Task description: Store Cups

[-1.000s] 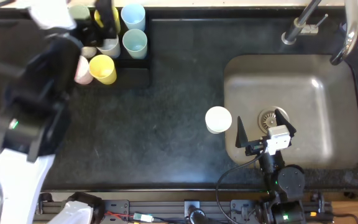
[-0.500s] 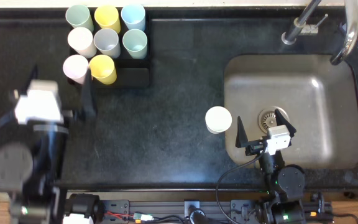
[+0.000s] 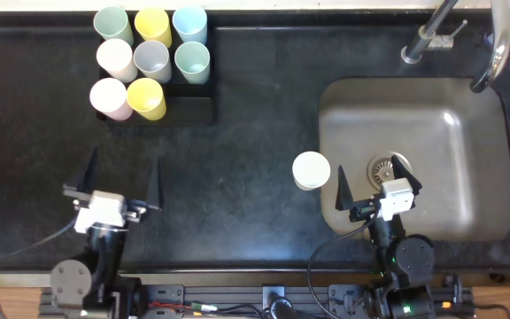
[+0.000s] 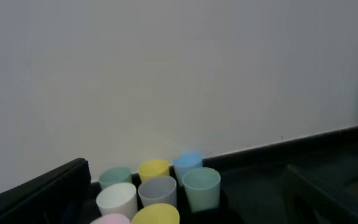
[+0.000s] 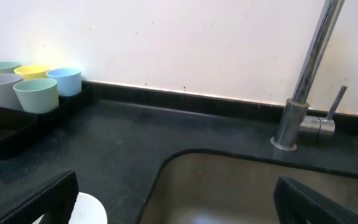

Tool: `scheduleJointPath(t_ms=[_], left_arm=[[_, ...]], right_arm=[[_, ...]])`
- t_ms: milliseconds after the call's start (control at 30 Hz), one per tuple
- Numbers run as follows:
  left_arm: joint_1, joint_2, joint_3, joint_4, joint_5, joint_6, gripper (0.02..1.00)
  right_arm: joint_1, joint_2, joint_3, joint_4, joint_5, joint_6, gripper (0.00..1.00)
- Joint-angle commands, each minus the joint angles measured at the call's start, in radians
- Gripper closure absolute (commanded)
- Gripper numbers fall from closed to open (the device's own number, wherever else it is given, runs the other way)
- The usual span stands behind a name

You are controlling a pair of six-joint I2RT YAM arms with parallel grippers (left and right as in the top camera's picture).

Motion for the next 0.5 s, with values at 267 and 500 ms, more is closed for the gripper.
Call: scheduleJointPath(t_ms=[267, 500], left_arm=[[-0.001, -0.068, -0.128, -0.272, 0.011, 0.018, 0.02], [-0.001, -0.066, -0.128, -0.272, 0.011, 0.018, 0.018]], right_arm=[[-0.003, -0.008, -0.013, 0.006, -0.007, 0.0, 0.003], [-0.003, -0.008, -0.013, 0.006, -0.007, 0.0, 0.003]])
